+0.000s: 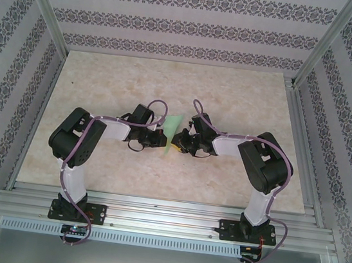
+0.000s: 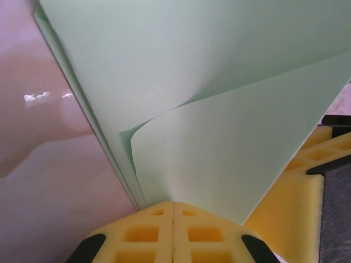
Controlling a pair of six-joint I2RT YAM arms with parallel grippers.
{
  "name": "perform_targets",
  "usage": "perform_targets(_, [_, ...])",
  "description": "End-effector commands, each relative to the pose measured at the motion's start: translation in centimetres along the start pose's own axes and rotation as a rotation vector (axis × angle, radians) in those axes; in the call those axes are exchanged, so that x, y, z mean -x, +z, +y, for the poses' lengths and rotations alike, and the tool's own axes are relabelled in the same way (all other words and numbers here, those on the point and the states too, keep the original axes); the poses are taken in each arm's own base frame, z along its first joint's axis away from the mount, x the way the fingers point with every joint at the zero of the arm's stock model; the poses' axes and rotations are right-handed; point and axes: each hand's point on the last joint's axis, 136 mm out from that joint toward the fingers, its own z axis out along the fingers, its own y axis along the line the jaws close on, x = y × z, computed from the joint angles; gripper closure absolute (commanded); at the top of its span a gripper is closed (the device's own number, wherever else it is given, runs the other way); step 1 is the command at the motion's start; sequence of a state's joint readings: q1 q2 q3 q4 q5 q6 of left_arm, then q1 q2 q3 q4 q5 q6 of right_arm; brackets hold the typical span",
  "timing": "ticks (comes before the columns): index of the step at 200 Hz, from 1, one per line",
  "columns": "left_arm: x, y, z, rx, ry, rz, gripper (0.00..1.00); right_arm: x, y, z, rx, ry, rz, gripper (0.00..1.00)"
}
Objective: Fold a paper plane with a square sheet of paper (fold left side to right side)
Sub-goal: Fold the wing for the fifth time at the center of the table.
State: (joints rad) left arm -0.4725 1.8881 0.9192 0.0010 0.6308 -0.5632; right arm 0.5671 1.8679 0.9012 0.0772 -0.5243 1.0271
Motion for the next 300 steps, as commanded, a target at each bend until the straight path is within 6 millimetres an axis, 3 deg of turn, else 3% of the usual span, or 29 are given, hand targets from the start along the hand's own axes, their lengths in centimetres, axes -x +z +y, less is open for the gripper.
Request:
perform_targets(1, [-0.2,0.9,1.0,0.029,-0.003,-0.008,0.93,0.6,-0.3,1.6,0.041,-0.021,-0.025,0.85])
perform_targets(91, [-0.5,1.2,1.6,0.034,-0.015,-0.008,0.97,0.9,0.7,2.5,0.048,-0.034,-0.019,0.88])
perform_targets(181, [-0.4,1.0,1.5,0.042,-0.01,-0.018,0.98,0.7,1.3,1.0,-0.006,-0.036,-0.006,0.87])
perform_targets(235, [0.4,-1.2,1.1,0.06,0.003,-0.058,0.9,0.8,1.4,0.8,-0.011,-0.037,-0.004,0.87])
perform_targets(300, [1.1,-3.2,0.2,0.06,0.026,-0.078,0.89,1.0,1.5,0.9,-0.014,-0.041,-0.003,0.87])
